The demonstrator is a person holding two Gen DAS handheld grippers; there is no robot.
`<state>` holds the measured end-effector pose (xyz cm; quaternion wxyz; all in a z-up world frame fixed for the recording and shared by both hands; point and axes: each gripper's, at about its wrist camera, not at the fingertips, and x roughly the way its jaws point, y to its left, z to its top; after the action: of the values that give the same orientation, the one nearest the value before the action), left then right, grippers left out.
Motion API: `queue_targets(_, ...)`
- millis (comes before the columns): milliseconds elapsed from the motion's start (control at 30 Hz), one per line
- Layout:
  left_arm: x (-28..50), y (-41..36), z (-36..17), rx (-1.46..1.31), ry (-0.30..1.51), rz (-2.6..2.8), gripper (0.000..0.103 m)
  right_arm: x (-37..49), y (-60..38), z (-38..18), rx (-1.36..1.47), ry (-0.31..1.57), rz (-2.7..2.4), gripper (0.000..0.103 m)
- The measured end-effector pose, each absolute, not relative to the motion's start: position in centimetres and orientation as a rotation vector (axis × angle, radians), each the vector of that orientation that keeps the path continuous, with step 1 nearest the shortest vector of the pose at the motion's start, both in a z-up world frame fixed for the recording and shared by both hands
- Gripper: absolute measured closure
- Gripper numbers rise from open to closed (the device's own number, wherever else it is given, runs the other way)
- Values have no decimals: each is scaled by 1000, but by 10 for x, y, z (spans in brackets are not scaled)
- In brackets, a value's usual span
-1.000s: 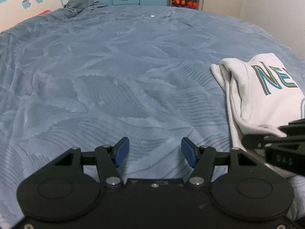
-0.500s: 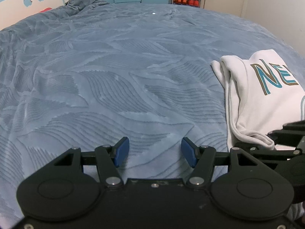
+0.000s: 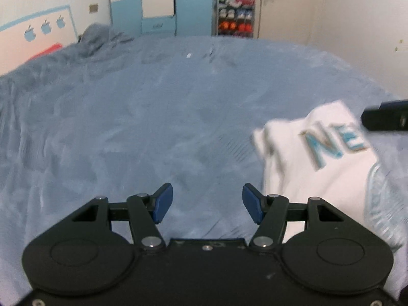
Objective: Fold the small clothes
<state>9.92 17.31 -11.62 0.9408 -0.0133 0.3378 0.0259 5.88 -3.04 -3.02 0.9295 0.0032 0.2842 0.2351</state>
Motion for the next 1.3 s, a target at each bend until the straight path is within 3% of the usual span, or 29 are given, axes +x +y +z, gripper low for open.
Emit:
queue_targets(167, 110, 131, -104, -3, 619, -38, 41, 65, -72, -33, 20, 528, 428, 44)
queue_targets(233, 114, 110, -110, 18, 612, -92, 41, 69, -78, -50, 3, 562, 420, 52)
queue_targets(300, 121, 94, -121, 30, 627, -144, 41, 75, -79, -71, -20, 611, 421, 73)
queue_targets(367, 125, 82, -136, 37, 652, -172, 41, 78, -77, -98, -50, 670, 429, 84)
queue_targets(567, 130, 74, -203, 92, 829, -188, 39, 76, -93, -167, -74, 867, 514, 88)
queue_targets(600, 123, 76, -215, 93, 824, -197, 38, 74, -96, -180, -75, 878, 523, 94)
queue_targets(700, 101, 70, -226, 148, 753, -205, 38, 68, -110, -199, 0, 865, 535, 95)
queue_targets(900, 109, 64, -209, 164, 753, -197, 40, 70, -109, -180, 6, 860, 546, 94)
queue_targets(1133, 140, 63, -148, 109, 537, -195, 40, 74, -127, -138, 31, 585, 421, 94)
queue_targets(1300, 182, 55, -147, 52, 458, -181, 40, 106, -133, -139, 118, 470, 285, 93)
